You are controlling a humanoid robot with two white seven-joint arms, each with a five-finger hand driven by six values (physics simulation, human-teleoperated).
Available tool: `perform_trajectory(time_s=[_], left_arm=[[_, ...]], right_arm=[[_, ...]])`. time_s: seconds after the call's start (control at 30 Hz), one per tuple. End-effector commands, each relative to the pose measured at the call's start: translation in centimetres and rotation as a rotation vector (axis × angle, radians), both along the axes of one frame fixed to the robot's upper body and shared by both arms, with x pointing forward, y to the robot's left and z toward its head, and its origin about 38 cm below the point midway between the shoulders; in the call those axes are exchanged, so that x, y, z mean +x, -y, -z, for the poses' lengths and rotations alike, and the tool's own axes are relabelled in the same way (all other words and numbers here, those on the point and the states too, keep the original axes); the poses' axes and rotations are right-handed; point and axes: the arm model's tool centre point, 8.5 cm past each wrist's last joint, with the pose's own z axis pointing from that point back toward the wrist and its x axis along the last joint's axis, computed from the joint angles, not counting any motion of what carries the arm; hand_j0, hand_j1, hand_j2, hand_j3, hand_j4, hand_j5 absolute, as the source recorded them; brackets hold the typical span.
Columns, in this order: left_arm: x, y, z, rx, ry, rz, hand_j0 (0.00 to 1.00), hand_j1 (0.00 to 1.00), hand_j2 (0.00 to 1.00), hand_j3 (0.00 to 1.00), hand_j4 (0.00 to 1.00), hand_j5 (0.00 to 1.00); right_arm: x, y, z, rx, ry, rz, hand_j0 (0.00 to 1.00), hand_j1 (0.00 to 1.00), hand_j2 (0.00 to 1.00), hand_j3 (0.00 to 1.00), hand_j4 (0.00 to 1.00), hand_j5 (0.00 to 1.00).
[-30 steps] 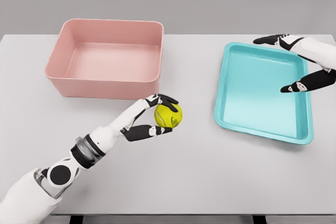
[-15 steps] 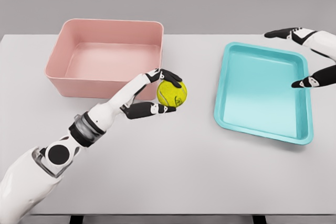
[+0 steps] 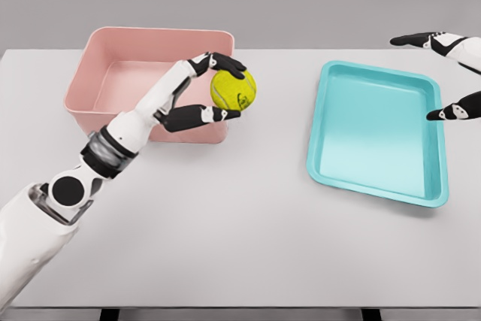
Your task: Put the tennis from the blue tray into the pink basket with both arms
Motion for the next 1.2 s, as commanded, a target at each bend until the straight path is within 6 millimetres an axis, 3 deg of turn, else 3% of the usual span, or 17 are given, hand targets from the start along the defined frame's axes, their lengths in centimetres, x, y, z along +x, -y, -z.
perform_trajectory(time_s=[0.0, 0.13, 0.5, 0.8, 0.83, 0.9, 0.97, 1.1, 1.17], left_arm=[[0.6, -1.1, -0.5, -0.010, 0.000, -0.033, 0.52, 0.52, 0.52, 0.52, 0.52, 0.52], [1.6, -2.4, -1.3, -0.018, -0.021, -0.089, 0.52, 0.52, 0.52, 0.52, 0.52, 0.52], [4.3, -6.0, -1.0, 0.024, -0.117, -0.255, 0.52, 0.52, 0.52, 0.52, 0.52, 0.52], [5.9, -8.9, 0.8, 0.067, -0.233, -0.379, 0.53, 0.53, 0.53, 0.53, 0.53, 0.53], [6.0, -9.0, 1.0, 0.077, -0.240, -0.387, 0.60, 0.60, 0.60, 0.60, 0.60, 0.60], [6.1, -9.2, 0.8, 0.075, -0.233, -0.395, 0.84, 0.84, 0.84, 0.84, 0.84, 0.84], [6.1, -9.2, 0.8, 0.076, -0.232, -0.397, 0.97, 0.97, 0.97, 0.97, 0.97, 0.97], [5.9, -9.2, 0.3, 0.065, -0.209, -0.386, 1.00, 1.00, 1.00, 1.00, 1.00, 1.00], [5.2, -9.8, -1.0, 0.071, -0.134, -0.351, 1.00, 1.00, 1.00, 1.00, 1.00, 1.00]], right_arm=[[0.1, 0.1, -0.1, 0.010, -0.011, 0.014, 1.00, 1.00, 1.00, 1.00, 1.00, 1.00], [0.0, 0.1, 0.0, 0.008, -0.011, 0.010, 1.00, 1.00, 1.00, 1.00, 1.00, 1.00], [0.0, 0.2, -0.1, 0.010, -0.008, 0.008, 1.00, 1.00, 1.00, 1.00, 1.00, 1.00], [0.0, 0.1, 0.0, 0.017, -0.011, 0.008, 1.00, 1.00, 1.00, 1.00, 1.00, 1.00], [0.0, 0.1, 0.0, 0.027, -0.013, 0.005, 1.00, 1.00, 1.00, 1.00, 1.00, 1.00], [-0.1, 0.1, -0.1, 0.033, -0.015, 0.003, 1.00, 1.00, 1.00, 1.00, 1.00, 1.00], [-0.1, 0.1, -0.1, 0.033, -0.014, 0.001, 1.00, 1.00, 1.00, 1.00, 1.00, 1.00], [0.0, 0.0, 0.0, 0.037, -0.016, 0.001, 1.00, 1.00, 1.00, 1.00, 1.00, 1.00], [0.0, 0.0, 0.1, 0.036, -0.018, 0.002, 1.00, 1.00, 1.00, 1.00, 1.00, 1.00]])
